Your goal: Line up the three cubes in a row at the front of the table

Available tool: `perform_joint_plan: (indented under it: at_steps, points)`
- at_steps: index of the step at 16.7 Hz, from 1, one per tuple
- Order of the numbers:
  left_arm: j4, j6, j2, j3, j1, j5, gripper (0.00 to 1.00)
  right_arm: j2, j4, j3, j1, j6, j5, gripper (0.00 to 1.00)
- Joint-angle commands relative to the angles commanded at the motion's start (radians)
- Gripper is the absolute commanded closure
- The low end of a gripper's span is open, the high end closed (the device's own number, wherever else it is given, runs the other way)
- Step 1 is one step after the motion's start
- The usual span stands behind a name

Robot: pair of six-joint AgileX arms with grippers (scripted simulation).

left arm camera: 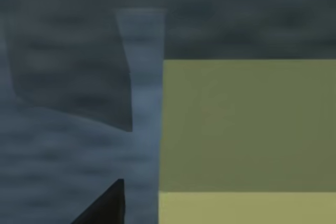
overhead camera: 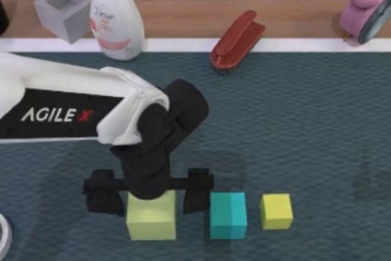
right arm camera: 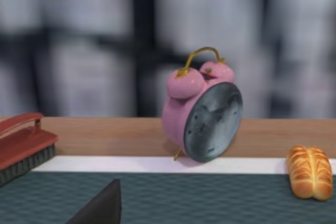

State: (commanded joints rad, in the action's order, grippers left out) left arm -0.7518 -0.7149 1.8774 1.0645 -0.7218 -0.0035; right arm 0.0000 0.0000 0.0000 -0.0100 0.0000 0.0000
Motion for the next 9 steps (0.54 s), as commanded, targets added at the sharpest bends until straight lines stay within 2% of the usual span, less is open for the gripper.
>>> perform_joint_plan:
  at_steps: [6,9]
  points:
    - [-0.216,-0.006,-0.088,0.116,0.014,0.0,0.0,0.0,0.0,0.0,0.0,0.0,0.0,0.0]
    - [-0.257,-0.004,-0.114,0.141,0.018,0.0,0.0,0.0,0.0,0.0,0.0,0.0,0.0,0.0]
